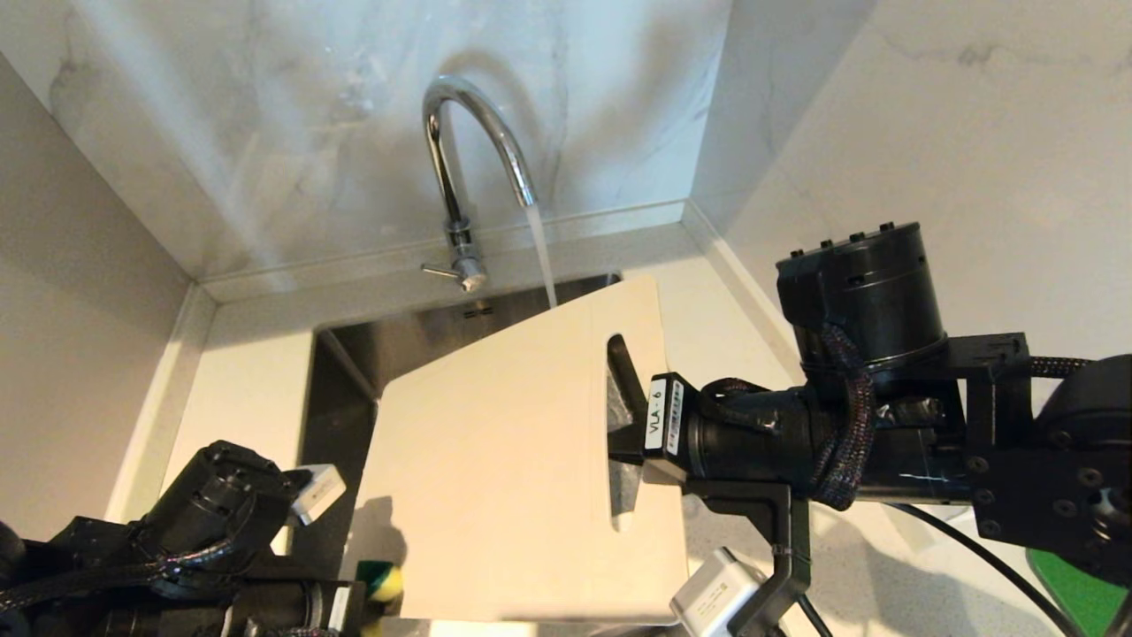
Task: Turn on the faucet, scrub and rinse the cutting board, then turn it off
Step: Scrub the cutting board underwater
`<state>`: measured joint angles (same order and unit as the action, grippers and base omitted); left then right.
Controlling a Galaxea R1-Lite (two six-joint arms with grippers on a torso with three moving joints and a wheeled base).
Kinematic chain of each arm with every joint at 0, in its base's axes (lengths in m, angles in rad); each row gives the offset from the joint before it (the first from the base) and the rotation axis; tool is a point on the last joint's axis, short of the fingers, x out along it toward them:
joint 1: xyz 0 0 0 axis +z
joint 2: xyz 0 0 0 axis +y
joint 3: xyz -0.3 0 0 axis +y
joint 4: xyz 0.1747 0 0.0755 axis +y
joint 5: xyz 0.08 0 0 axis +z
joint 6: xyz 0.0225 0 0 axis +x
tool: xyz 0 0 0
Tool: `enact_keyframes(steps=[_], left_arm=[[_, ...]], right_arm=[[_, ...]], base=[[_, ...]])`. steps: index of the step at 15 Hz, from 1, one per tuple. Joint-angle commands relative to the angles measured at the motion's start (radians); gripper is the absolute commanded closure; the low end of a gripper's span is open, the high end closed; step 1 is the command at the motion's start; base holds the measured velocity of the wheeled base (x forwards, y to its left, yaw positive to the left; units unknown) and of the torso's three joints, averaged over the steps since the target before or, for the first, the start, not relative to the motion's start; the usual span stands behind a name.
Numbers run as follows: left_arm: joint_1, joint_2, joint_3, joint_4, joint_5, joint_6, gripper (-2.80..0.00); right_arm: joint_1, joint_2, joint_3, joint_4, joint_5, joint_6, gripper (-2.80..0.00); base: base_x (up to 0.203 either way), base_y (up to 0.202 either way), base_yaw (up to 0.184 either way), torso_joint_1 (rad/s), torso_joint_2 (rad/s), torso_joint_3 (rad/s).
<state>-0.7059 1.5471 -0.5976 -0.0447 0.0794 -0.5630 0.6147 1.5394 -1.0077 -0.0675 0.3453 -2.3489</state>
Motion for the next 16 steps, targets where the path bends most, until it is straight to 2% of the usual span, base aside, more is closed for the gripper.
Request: enact_keyframes(steps=[1,3,6,8,10,12,16], left_arm=[[0.082,-0.041,0.053,-0.005,-0.031,0.020,0.00],[0.180,-0.087,0.086,-0.006,-0.084,0.063,0.00],[0.367,-0.135,0.119,-0.005,-0.169,0.153,0.00],[0.507,-0.154,0.126,-0.005,-0.245,0.224,0.00],[0.613,-0.173,0.117,-0.003,-0.322,0.282,0.00],[0.638,-0.198,0.045,0.019,-0.354,0.298,0.00],[0.653,-0.239,-0.143,0.171,-0.383,0.294,0.00]], right_arm=[[0.000,-0.001,0.003,-0.002,0.003,-0.013,0.00],[0.000,-0.007,0.005,-0.002,0.003,-0.013,0.00],[0.000,-0.008,0.006,-0.002,0.003,-0.013,0.00],[0.000,-0.015,0.006,-0.002,0.003,-0.013,0.00],[0.000,-0.019,0.020,-0.002,0.003,-0.012,0.00],[-0.003,-0.034,0.050,-0.006,0.002,-0.012,0.00],[-0.027,-0.085,0.144,-0.034,0.001,-0.009,0.00]], base=[[0.000,0.000,0.000,0.000,0.00,0.000],[0.000,0.000,0.000,0.000,0.00,0.000],[0.000,0.000,0.000,0.000,0.00,0.000],[0.000,0.000,0.000,0.000,0.00,0.000],[0.000,0.000,0.000,0.000,0.00,0.000],[0.000,0.000,0.000,0.000,0.00,0.000],[0.000,0.000,0.000,0.000,0.00,0.000]])
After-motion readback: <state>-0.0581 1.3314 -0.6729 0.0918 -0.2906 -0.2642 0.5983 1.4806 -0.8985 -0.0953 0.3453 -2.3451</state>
